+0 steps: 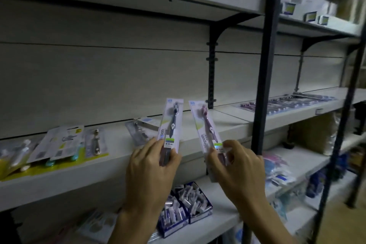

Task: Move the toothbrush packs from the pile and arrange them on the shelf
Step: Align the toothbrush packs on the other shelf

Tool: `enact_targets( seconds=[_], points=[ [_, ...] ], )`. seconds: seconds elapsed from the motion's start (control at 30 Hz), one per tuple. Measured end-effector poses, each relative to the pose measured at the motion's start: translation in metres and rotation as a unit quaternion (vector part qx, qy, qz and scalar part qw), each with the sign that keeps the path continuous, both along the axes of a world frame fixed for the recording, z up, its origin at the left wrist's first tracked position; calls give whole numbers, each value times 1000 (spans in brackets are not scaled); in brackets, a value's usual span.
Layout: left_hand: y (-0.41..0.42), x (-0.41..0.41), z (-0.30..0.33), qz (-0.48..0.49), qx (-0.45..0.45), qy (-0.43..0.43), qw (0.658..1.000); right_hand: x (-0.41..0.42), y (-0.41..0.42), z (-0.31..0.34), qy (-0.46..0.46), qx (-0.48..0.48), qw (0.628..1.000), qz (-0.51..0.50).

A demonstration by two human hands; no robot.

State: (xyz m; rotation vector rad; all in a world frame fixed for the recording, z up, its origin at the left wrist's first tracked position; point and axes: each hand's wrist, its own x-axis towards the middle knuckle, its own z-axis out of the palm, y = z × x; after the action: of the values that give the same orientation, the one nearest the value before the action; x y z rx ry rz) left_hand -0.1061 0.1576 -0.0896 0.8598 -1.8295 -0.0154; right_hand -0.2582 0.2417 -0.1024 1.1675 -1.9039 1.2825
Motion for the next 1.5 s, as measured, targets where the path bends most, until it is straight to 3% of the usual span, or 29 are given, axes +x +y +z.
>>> enact_targets(
  seconds=[0.27,0.77,1.3,1.5],
  points=[
    [63,-117,0,-53,8,-8,999,-120,74,-4,1,28,999,-43],
    [169,-317,-23,-65,17,-24,997,-311,186,-12,23,25,994,-103],
    [105,-497,-24,-78,3,19,997,-496,133,-11,24,70,989,-126],
    [71,-539,-18,-32,11,5,999,-546,93,-1,27,63,994,-80]
  ],
)
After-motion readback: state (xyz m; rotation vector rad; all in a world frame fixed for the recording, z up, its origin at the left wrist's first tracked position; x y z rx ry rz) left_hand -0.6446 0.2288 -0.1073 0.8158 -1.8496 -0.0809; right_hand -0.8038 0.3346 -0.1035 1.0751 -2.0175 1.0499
